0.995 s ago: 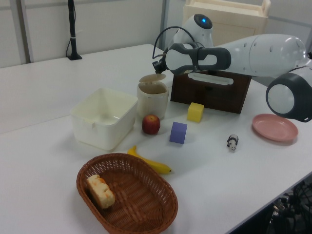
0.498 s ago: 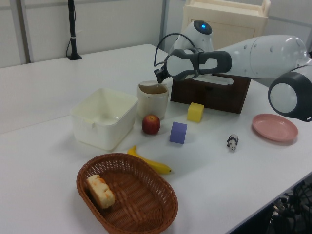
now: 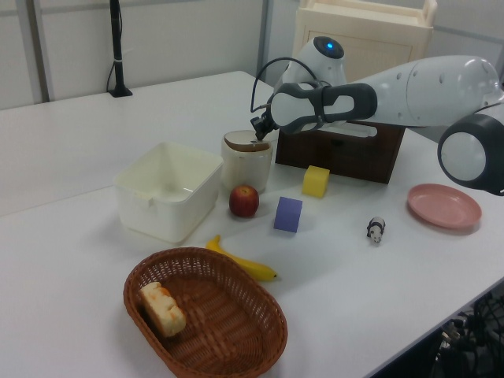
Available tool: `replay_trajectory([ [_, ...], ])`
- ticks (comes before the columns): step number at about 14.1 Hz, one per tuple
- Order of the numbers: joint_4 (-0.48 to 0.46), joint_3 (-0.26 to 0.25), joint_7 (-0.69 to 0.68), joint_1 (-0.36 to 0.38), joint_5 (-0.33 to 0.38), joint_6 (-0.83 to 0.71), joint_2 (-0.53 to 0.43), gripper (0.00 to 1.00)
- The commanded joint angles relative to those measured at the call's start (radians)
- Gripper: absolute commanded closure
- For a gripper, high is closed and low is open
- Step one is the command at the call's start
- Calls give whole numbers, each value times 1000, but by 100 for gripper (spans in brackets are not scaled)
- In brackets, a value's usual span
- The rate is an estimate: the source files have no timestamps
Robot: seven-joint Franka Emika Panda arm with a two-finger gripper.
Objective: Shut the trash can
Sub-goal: 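Press the lid flat onto the trash can rim with the gripper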
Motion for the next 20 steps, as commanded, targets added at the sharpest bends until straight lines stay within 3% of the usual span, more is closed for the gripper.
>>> replay_trajectory([
  [1,-67,2,-15,8,-15,19,-38,100],
  [14,-61,0,-26,20,-58,20,37,100],
  [17,-61,0,-23,19,-60,20,32,100],
  [20,-62,2,-14,14,-45,16,-35,100],
])
